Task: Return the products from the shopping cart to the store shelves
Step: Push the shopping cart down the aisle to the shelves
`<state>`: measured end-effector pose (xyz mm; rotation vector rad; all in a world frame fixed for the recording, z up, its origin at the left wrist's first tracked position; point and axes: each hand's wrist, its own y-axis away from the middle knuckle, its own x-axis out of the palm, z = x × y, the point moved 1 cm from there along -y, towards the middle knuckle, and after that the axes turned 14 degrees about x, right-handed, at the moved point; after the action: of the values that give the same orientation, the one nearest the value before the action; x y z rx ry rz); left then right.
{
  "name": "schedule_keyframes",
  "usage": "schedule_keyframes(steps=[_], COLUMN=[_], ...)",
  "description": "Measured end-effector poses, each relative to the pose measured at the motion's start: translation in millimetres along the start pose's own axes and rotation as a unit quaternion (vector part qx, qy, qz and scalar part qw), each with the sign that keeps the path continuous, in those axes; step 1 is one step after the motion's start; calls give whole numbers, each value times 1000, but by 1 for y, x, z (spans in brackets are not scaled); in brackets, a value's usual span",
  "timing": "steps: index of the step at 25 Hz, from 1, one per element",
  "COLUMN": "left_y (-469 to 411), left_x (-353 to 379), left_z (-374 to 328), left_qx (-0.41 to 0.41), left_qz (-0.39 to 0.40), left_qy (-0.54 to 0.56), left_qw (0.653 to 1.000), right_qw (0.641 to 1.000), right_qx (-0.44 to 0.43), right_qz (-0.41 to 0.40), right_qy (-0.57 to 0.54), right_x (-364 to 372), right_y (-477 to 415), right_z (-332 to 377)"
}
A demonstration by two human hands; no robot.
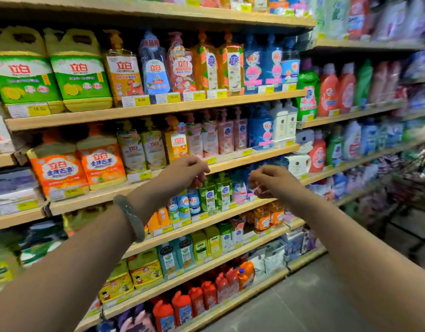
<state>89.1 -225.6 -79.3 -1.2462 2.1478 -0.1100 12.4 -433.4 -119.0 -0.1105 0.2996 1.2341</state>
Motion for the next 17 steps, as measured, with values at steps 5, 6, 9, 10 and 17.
schedule_keyframes(steps=[5,6,9,10,17], left_y=[-64,-79,-124,-140,-235], left_x=[126,155,246,280,498], left_z=[-1,0,-1,-3,-39], left_qx=[-82,-95,-123,-127,-149], left_qz=[17,29,68,80,195], left_qy=[172,183,211,216,263], left_qw=[981,978,967,965,933], right_qw=[957,952,927,915,859], right_qx=[164,180,239,256,298], right_qz=[-16,-26,-87,-117,-247], right_qy=[-240,-245,-275,-288,-334], right_x=[-116,-147,-241,-272,-440], right_y=[-25,-26,-27,-26,-24], right_z=[-84,-103,-163,-181,-263])
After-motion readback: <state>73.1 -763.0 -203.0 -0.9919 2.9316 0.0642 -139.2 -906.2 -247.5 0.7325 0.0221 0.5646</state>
